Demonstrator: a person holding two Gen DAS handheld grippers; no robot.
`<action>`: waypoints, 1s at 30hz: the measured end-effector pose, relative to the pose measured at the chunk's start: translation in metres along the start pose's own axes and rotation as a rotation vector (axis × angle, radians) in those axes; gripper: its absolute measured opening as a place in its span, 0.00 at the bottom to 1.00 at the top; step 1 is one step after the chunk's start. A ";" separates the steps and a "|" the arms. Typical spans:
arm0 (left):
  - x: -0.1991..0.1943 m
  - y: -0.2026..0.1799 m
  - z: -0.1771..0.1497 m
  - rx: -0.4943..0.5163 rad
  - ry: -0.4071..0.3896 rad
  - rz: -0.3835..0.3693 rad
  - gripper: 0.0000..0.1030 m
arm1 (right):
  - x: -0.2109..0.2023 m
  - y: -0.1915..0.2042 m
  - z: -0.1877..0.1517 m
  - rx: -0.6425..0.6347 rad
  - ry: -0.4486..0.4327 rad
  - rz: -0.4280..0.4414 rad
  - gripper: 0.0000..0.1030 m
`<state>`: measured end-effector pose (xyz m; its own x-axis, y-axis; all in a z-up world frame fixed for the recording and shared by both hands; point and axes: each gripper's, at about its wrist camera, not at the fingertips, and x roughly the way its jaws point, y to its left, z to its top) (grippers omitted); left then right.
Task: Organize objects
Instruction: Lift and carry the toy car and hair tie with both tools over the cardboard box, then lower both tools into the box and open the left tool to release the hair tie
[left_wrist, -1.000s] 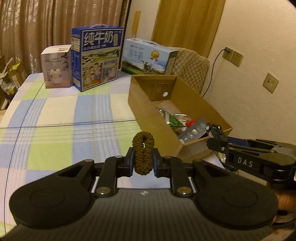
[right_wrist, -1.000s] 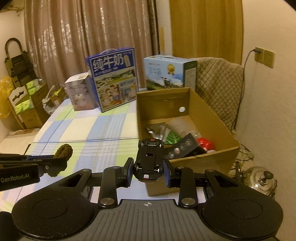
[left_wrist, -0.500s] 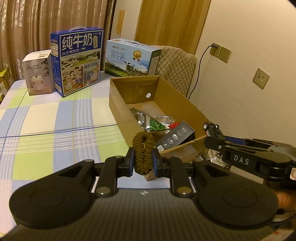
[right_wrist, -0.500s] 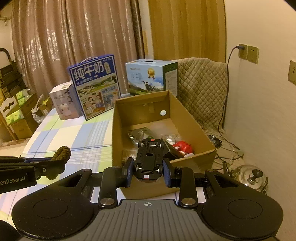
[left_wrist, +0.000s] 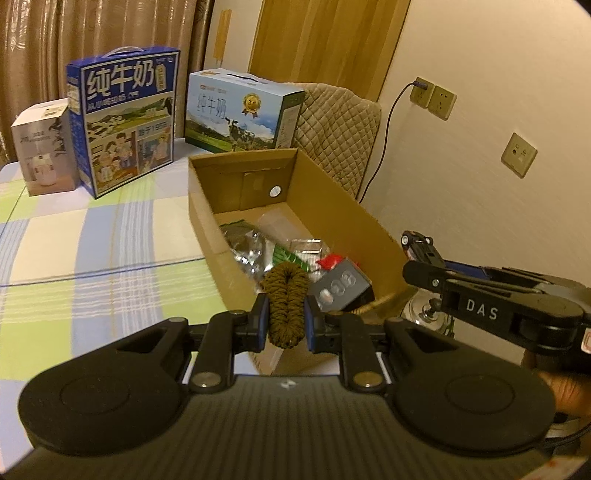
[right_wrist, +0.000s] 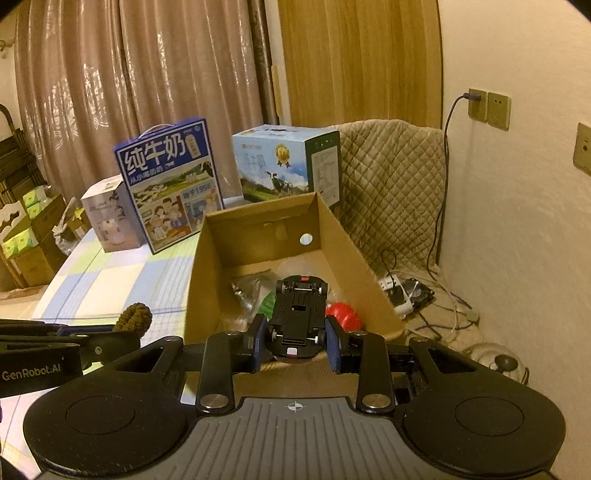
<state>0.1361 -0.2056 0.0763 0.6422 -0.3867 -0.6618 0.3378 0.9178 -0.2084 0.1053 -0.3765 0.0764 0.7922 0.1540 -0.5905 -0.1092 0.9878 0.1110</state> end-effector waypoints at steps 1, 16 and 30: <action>0.005 -0.001 0.004 -0.001 0.001 -0.002 0.15 | 0.005 -0.003 0.004 -0.002 0.001 0.001 0.29; 0.075 -0.013 0.042 -0.013 0.027 -0.015 0.15 | 0.064 -0.036 0.042 -0.019 0.040 0.016 0.29; 0.110 -0.007 0.071 0.002 0.036 -0.005 0.16 | 0.102 -0.042 0.059 -0.040 0.082 0.026 0.29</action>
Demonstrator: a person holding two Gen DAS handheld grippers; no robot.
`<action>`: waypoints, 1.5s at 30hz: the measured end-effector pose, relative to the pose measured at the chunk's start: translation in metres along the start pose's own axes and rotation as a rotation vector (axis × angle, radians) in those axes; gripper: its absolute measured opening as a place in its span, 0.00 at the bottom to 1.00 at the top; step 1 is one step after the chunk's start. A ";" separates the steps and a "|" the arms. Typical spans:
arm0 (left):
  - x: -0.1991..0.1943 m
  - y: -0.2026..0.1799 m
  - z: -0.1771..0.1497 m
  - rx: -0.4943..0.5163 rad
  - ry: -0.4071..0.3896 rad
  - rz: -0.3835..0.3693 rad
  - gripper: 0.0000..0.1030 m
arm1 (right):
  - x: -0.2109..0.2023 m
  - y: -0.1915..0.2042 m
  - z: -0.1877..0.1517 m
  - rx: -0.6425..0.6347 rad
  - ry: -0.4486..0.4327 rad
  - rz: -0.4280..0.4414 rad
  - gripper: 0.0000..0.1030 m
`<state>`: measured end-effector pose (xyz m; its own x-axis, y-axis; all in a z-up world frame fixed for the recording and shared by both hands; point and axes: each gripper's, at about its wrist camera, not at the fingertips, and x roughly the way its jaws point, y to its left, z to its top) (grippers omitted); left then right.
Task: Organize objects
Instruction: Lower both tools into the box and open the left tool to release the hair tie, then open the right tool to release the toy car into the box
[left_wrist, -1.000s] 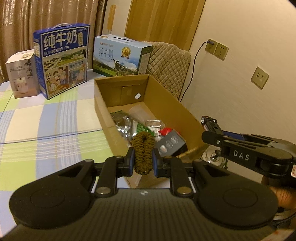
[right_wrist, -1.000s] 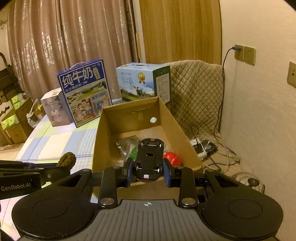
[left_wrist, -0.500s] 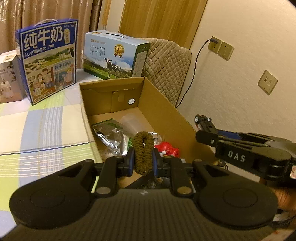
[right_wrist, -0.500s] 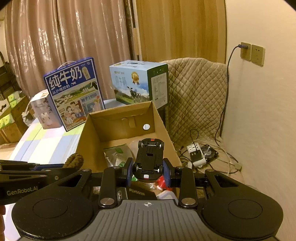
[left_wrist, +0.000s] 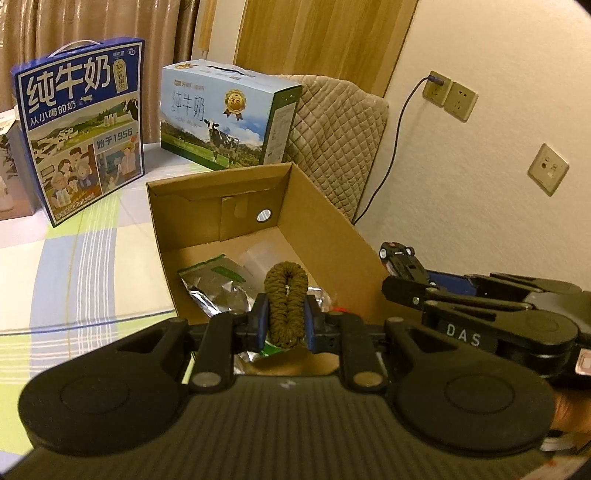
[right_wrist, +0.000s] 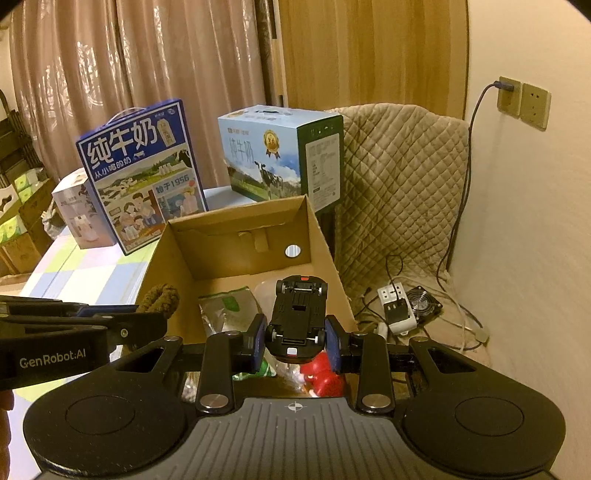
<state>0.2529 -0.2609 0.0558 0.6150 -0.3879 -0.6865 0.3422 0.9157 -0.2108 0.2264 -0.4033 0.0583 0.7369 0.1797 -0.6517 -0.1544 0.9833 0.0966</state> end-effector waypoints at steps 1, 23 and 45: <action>0.002 0.001 0.002 0.000 0.000 0.003 0.16 | 0.003 -0.001 0.002 0.000 0.003 0.000 0.29; 0.025 0.021 0.024 -0.005 0.005 0.065 0.42 | 0.024 -0.006 0.025 0.020 0.011 0.018 0.29; 0.016 0.026 0.009 0.003 0.031 0.090 0.52 | 0.019 0.004 0.031 0.009 0.006 0.036 0.29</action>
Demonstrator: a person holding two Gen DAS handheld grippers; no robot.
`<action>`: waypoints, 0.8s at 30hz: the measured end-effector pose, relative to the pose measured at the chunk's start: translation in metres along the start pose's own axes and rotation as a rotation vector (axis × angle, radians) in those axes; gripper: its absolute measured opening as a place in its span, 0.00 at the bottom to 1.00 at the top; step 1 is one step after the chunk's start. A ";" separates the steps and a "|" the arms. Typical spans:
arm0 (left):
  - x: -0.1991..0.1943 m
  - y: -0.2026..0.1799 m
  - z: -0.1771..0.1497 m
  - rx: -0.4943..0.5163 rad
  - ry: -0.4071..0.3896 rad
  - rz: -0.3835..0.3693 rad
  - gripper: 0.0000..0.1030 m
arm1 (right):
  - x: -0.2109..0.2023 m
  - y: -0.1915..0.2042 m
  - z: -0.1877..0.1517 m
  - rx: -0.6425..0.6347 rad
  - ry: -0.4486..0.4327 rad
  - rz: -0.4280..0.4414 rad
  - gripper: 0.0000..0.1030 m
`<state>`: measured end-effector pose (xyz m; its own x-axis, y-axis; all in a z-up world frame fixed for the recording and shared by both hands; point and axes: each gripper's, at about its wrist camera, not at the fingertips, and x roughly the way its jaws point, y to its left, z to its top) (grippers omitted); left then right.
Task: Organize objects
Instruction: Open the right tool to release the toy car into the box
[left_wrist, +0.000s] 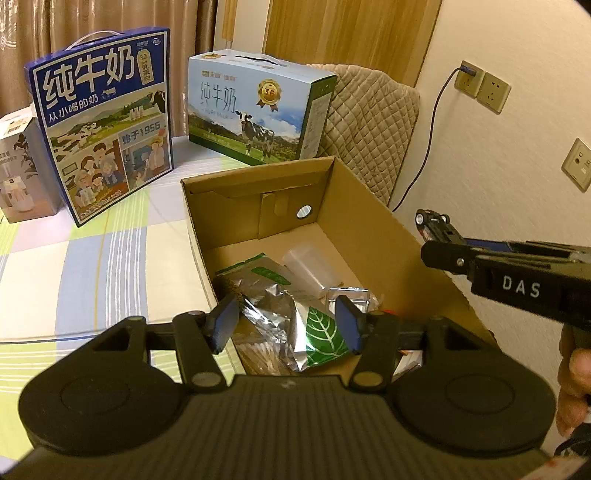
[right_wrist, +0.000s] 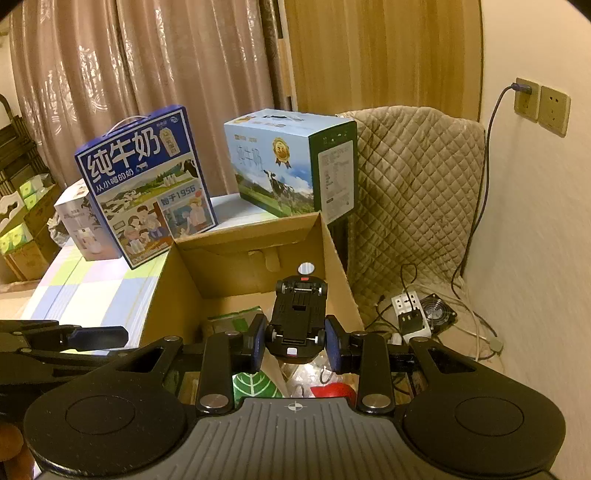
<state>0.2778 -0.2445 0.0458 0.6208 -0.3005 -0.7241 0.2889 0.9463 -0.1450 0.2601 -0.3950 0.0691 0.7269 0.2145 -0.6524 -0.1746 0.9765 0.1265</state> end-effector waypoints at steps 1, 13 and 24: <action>0.000 0.001 0.000 0.000 0.000 0.000 0.52 | 0.001 0.000 0.001 0.000 0.000 0.000 0.29; 0.002 0.011 0.001 -0.013 0.001 0.008 0.68 | 0.013 0.006 0.016 -0.001 -0.023 0.045 0.36; -0.014 0.022 -0.013 -0.039 -0.011 0.021 0.85 | -0.003 -0.003 0.006 0.029 -0.051 0.020 0.75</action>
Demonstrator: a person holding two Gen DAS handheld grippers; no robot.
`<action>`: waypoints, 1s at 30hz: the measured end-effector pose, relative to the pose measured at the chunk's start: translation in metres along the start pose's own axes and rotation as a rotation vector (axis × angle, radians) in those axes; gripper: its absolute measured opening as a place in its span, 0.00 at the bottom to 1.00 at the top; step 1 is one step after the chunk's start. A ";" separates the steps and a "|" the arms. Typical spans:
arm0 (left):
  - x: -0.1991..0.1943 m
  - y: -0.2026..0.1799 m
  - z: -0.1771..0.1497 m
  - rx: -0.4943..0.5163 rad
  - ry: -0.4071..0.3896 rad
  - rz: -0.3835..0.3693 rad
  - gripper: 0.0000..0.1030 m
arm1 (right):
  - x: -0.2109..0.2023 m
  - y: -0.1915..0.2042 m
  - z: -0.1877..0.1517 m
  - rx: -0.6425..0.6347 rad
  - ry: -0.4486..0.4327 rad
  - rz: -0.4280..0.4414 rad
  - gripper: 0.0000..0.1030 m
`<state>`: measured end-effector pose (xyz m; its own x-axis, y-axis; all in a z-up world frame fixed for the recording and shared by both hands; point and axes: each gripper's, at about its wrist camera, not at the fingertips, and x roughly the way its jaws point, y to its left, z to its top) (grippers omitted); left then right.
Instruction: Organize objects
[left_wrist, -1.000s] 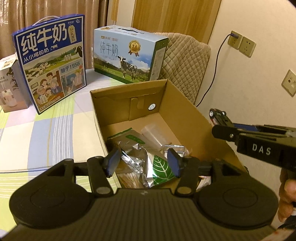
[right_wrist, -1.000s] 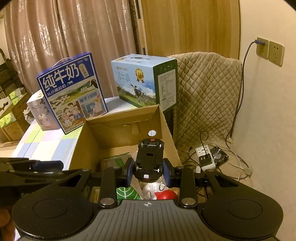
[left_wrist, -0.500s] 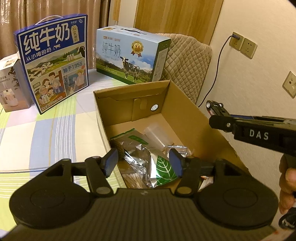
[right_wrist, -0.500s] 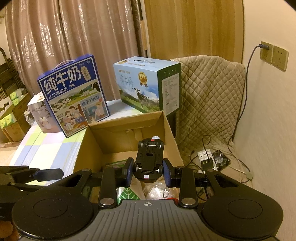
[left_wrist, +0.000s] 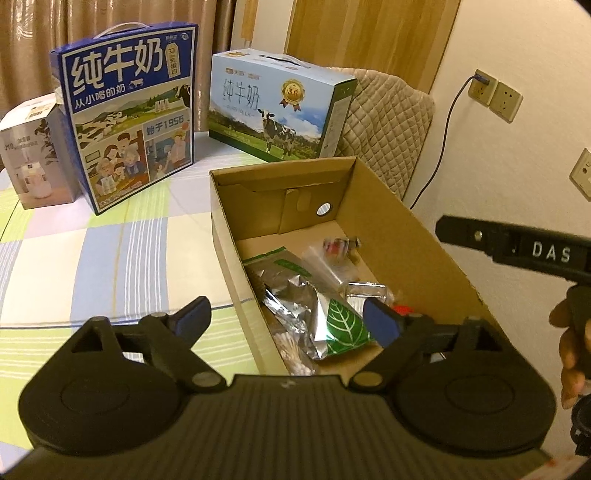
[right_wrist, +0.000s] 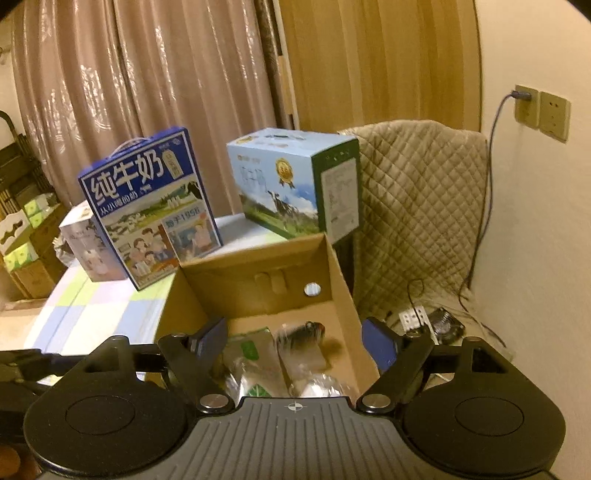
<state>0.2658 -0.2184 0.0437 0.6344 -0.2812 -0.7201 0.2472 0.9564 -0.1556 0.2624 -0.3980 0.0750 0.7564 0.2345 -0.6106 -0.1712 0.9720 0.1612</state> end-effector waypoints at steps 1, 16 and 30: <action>-0.004 0.000 -0.002 -0.004 -0.004 0.001 0.88 | -0.003 0.000 -0.002 0.003 0.004 0.001 0.75; -0.096 -0.012 -0.045 -0.014 -0.116 0.064 0.99 | -0.094 0.010 -0.029 0.036 0.005 -0.014 0.75; -0.158 -0.018 -0.095 -0.034 -0.097 0.103 0.99 | -0.161 0.042 -0.076 -0.038 0.053 -0.005 0.75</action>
<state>0.0917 -0.1834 0.0964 0.7230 -0.1860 -0.6653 0.1534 0.9823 -0.1079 0.0851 -0.3932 0.1209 0.7231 0.2291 -0.6517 -0.1918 0.9729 0.1293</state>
